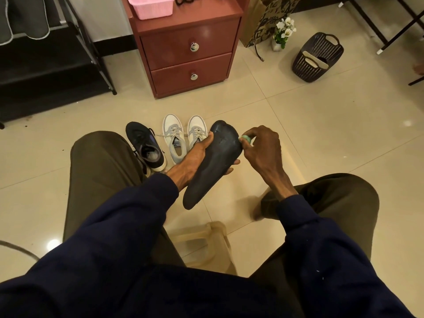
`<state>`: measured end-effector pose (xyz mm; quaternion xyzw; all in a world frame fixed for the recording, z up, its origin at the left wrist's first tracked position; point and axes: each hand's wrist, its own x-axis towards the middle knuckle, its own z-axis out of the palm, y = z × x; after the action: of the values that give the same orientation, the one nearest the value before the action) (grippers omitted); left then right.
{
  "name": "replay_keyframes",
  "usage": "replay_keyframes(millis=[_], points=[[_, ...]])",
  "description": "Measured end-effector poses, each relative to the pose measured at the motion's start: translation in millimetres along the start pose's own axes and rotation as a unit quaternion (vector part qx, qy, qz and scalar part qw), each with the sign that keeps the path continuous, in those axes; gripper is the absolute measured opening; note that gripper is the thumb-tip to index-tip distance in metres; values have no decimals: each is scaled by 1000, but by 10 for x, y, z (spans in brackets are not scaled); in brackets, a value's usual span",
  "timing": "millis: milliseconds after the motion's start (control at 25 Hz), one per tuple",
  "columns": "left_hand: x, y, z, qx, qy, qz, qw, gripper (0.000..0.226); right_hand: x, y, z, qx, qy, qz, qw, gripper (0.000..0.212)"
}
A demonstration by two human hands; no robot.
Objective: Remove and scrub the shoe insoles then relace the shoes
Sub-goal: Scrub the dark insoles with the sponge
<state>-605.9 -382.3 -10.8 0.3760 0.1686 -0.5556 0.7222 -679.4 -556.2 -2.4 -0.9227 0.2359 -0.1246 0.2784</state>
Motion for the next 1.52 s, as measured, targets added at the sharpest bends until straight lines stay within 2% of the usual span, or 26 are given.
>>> replay_keyframes(millis=[120, 200, 320, 400, 520, 600, 680, 800, 840, 880, 920, 960, 1040, 1160, 1240, 1320, 1400, 1520], points=[[58, -2, -17, -2, 28, 12, 1000, 55, -46, -133, 46, 67, -59, -54, 995, 14], [98, -8, -37, -2, 36, 19, 999, 58, -73, -162, 77, 60, -81, -68, 993, 16], [114, -29, -50, 12, 15, 8, 1000, 51, -8, -15, 56, -4, -30, -15, 999, 18], [100, -33, -27, 8, 24, 6, 1000, 49, 0, 14, 33, -3, -14, -11, 1000, 16], [157, 11, -76, 15, 56, 46, 997, 54, -102, -201, 87, 42, -87, -106, 990, 11], [252, 30, -148, 24, 66, 63, 995, 55, -174, -286, 143, 34, -129, -144, 981, 11], [200, 35, -106, 27, 53, 58, 997, 48, -133, -223, 144, -17, -85, -133, 987, 14], [106, 18, -97, -16, 32, 9, 999, 36, -51, -69, 83, -46, -11, -62, 997, 16], [87, 13, -112, -39, 25, -15, 999, 38, -61, -73, 91, -43, -4, -58, 997, 15], [86, 21, -141, -52, 19, -25, 998, 51, -81, -107, 114, -38, -8, -71, 997, 15], [108, 36, -156, -54, -3, -8, 999, 67, -117, -159, 149, -31, -23, -98, 994, 15], [111, 57, -111, -35, -22, 14, 999, 73, -158, -209, 179, -23, -44, -127, 991, 16], [171, 51, -130, -10, -28, 31, 999, 69, -174, -252, 194, -22, -66, -164, 984, 16], [182, 24, -140, -15, -52, 0, 999, 72, -61, -132, 103, -69, -16, -116, 991, 20], [178, -26, -163, 40, -62, -25, 997, 65, -22, -43, 47, -90, 8, -72, 993, 22], [147, -59, -112, 60, -76, -19, 995, 45, -47, -48, 57, -94, -1, -73, 993, 17], [85, -76, -47, 40, -61, 4, 997, 30, -85, -78, 118, -99, -18, -91, 991, 15], [108, -65, -65, 18, -29, 7, 999, 27, -90, -145, 160, -69, -22, -106, 992, 16]])
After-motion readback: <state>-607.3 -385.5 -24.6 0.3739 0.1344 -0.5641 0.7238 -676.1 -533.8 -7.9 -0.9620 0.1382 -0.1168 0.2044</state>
